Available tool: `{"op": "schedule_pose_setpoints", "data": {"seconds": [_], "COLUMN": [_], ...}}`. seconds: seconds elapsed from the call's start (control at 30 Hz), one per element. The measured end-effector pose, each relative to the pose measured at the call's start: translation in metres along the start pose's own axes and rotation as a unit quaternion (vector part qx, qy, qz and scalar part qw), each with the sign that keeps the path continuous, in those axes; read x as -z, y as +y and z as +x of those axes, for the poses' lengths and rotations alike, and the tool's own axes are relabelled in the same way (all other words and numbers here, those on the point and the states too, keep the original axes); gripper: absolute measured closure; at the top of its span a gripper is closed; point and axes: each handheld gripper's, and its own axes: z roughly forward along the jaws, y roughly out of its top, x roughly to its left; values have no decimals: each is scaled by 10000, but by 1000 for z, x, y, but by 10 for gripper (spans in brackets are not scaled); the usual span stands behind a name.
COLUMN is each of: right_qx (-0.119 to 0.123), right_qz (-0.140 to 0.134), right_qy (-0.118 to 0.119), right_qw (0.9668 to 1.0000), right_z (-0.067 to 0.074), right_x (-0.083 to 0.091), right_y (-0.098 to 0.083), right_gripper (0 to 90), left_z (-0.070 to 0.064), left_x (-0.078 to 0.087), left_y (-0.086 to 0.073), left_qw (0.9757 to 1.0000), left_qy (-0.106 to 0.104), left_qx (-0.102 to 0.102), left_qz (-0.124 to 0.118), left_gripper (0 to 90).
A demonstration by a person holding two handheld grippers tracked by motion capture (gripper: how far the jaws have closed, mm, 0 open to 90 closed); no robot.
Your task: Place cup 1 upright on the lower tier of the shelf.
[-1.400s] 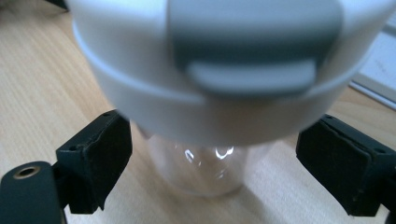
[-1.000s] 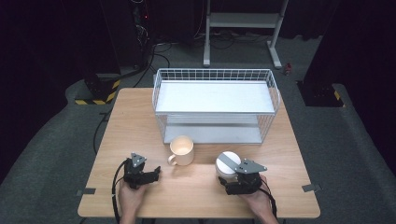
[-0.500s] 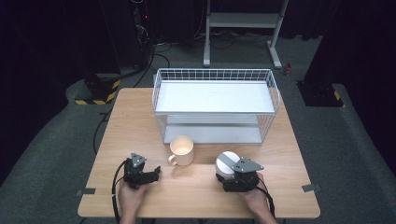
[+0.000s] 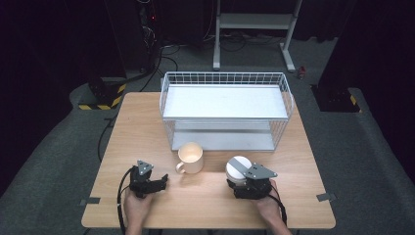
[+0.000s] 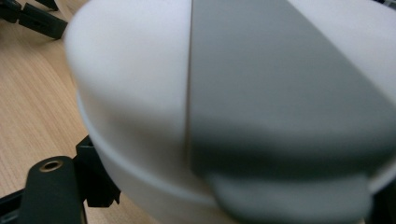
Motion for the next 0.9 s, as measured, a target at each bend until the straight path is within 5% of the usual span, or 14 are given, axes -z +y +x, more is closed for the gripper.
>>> {"op": "schedule_pose_setpoints", "data": {"seconds": [0.9], "right_qx": [-594], "right_qz": [-90], "right_qy": [-220], "right_qw": [9980], "right_z": [-47], "right_x": [-10], "right_y": [25], "right_gripper": [189], "left_z": [0], "left_x": [0], "left_y": [0], "left_qw": [10000], "left_qy": [11], "left_qx": [-13], "left_qz": [13], "left_gripper": [154]}}
